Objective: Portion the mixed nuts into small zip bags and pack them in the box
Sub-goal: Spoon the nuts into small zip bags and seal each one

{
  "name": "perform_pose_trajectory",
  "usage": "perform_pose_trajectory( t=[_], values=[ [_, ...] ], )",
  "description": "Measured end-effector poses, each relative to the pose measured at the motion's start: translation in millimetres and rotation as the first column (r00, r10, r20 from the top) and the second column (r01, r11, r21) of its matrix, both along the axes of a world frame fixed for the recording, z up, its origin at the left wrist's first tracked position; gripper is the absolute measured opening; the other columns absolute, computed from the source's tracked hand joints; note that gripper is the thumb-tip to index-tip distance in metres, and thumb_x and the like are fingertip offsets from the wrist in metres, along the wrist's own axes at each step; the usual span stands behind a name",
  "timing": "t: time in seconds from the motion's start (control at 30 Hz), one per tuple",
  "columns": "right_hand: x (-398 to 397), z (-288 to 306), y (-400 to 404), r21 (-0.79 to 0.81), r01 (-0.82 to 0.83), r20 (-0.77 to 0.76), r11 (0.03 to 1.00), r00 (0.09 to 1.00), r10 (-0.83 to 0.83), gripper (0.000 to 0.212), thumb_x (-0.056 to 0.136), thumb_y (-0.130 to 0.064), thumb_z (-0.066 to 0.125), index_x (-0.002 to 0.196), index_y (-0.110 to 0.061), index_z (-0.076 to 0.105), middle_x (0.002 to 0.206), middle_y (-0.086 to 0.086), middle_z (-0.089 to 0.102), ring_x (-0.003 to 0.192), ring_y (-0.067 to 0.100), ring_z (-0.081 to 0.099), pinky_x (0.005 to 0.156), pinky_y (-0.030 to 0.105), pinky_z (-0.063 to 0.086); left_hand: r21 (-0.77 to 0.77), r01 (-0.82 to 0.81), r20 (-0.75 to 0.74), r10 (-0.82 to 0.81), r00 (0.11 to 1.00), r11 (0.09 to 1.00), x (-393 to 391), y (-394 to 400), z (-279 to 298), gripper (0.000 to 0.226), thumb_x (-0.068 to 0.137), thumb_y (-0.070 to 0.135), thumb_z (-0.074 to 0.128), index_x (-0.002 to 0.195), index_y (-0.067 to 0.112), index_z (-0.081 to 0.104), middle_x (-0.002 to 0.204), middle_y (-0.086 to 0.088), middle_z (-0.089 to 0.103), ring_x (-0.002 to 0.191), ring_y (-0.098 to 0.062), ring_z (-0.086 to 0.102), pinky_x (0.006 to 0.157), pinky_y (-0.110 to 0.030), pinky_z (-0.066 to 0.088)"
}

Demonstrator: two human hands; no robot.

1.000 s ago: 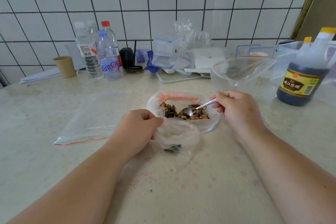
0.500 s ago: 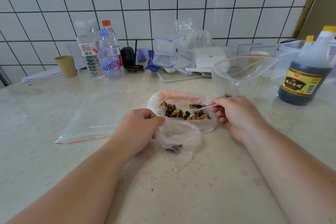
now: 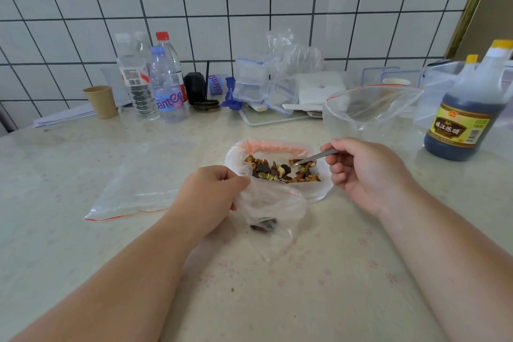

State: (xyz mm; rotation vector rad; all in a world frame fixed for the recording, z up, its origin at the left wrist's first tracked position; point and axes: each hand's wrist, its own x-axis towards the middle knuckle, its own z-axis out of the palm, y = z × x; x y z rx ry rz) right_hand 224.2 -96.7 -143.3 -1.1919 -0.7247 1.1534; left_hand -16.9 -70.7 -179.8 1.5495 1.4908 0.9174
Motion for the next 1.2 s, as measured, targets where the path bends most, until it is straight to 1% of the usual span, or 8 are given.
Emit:
perform_pose_trajectory(
  t=[0.17, 0.37, 0.53, 0.7, 0.83, 0.97, 1.1, 1.2],
  values=[
    [-4.3, -2.9, -6.4, 0.152, -0.129, 0.221, 0.98, 0.971, 0.094, 0.031, 0.096, -0.016, 0.058, 0.07, -0.01, 0.075, 0.058, 0.003, 0.058, 0.049, 0.01, 0.047, 0.044, 0.019, 0.033, -0.004, -0.011, -0.016, 0.011, 1.0, 1.0, 0.8, -0.2, 1.4, 0.032, 0.09, 0.04, 0.069, 0.061, 0.025, 0.067, 0.051, 0.009, 0.062, 0.042, -0.011, 0.044, 0.048, -0.022, 0.035],
    [-8.6, -6.2, -15.8, 0.296, -0.392, 0.579, 0.871, 0.799, 0.162, 0.022, 0.09, -0.037, 0.062, 0.086, -0.022, 0.078, 0.07, 0.004, 0.067, 0.064, 0.013, 0.057, 0.059, 0.02, 0.046, 0.005, 0.001, -0.025, -0.001, 1.0, 1.0, 0.5, -0.7, 0.7, 0.033, 0.091, 0.04, 0.069, 0.06, 0.027, 0.066, 0.049, 0.01, 0.06, 0.04, -0.009, 0.042, 0.043, -0.02, 0.032],
    [-2.1, -2.0, -13.1, 0.444, -0.101, 0.34, 0.891, 0.938, -0.064, 0.018, 0.088, -0.033, 0.064, 0.086, -0.025, 0.079, 0.07, 0.003, 0.072, 0.064, 0.015, 0.065, 0.061, 0.02, 0.05, -0.001, 0.004, -0.003, -0.004, 1.0, 1.0, 0.4, -0.2, 0.9, 0.029, 0.089, 0.039, 0.07, 0.064, 0.023, 0.068, 0.051, 0.009, 0.063, 0.043, -0.012, 0.043, 0.048, -0.022, 0.033],
    [3.6, -9.9, -5.4, 0.35, 0.111, 0.395, 0.93, 0.883, -0.254, 0.013, 0.088, -0.034, 0.07, 0.078, -0.031, 0.079, 0.071, 0.0, 0.075, 0.071, 0.015, 0.073, 0.064, 0.022, 0.053, -0.009, -0.011, -0.011, 0.011, 1.0, 1.0, 0.3, 0.1, 1.2, 0.026, 0.088, 0.039, 0.071, 0.07, 0.02, 0.07, 0.055, 0.006, 0.067, 0.047, -0.015, 0.048, 0.054, -0.026, 0.039],
    [2.7, -20.2, -0.2, 0.266, 0.132, 0.531, 0.955, 0.807, -0.259, 0.016, 0.089, -0.04, 0.068, 0.084, -0.03, 0.079, 0.072, -0.01, 0.075, 0.065, -0.001, 0.065, 0.069, 0.024, 0.051, -0.003, -0.018, -0.019, 0.018, 1.0, 1.0, 0.7, -0.5, 1.3, 0.026, 0.087, 0.038, 0.071, 0.07, 0.019, 0.07, 0.055, 0.006, 0.068, 0.048, -0.014, 0.05, 0.055, -0.027, 0.039],
    [-3.3, -24.7, 3.7, 0.249, 0.092, 0.638, 0.964, 0.733, -0.235, 0.013, 0.09, -0.044, 0.067, 0.093, -0.036, 0.077, 0.071, -0.026, 0.07, 0.063, -0.014, 0.058, 0.058, 0.009, 0.04, -0.001, -0.017, -0.023, 0.017, 1.0, 1.0, 1.3, 0.1, 1.9, 0.026, 0.087, 0.039, 0.07, 0.069, 0.021, 0.069, 0.056, 0.006, 0.069, 0.053, -0.014, 0.054, 0.057, -0.028, 0.041],
    [-6.4, -25.4, 5.1, 0.219, 0.019, 0.682, 0.975, 0.712, -0.167, 0.013, 0.09, -0.044, 0.068, 0.079, -0.044, 0.076, 0.071, -0.018, 0.072, 0.065, -0.007, 0.062, 0.056, 0.011, 0.043, 0.005, -0.013, -0.038, 0.013, 0.999, 1.0, 1.0, 0.0, 1.6, 0.025, 0.088, 0.04, 0.069, 0.068, 0.024, 0.07, 0.056, 0.008, 0.069, 0.053, -0.013, 0.055, 0.057, -0.027, 0.041],
    [-1.7, -24.5, 6.3, 0.224, 0.044, 0.617, 0.974, 0.767, -0.177, 0.018, 0.091, -0.04, 0.067, 0.077, -0.038, 0.078, 0.068, -0.013, 0.071, 0.058, -0.004, 0.059, 0.057, 0.013, 0.043, 0.008, -0.016, -0.045, 0.016, 0.999, 1.0, 1.0, 0.2, 1.3, 0.025, 0.088, 0.04, 0.069, 0.07, 0.024, 0.07, 0.056, 0.008, 0.068, 0.051, -0.011, 0.054, 0.054, -0.026, 0.04]
  ],
)
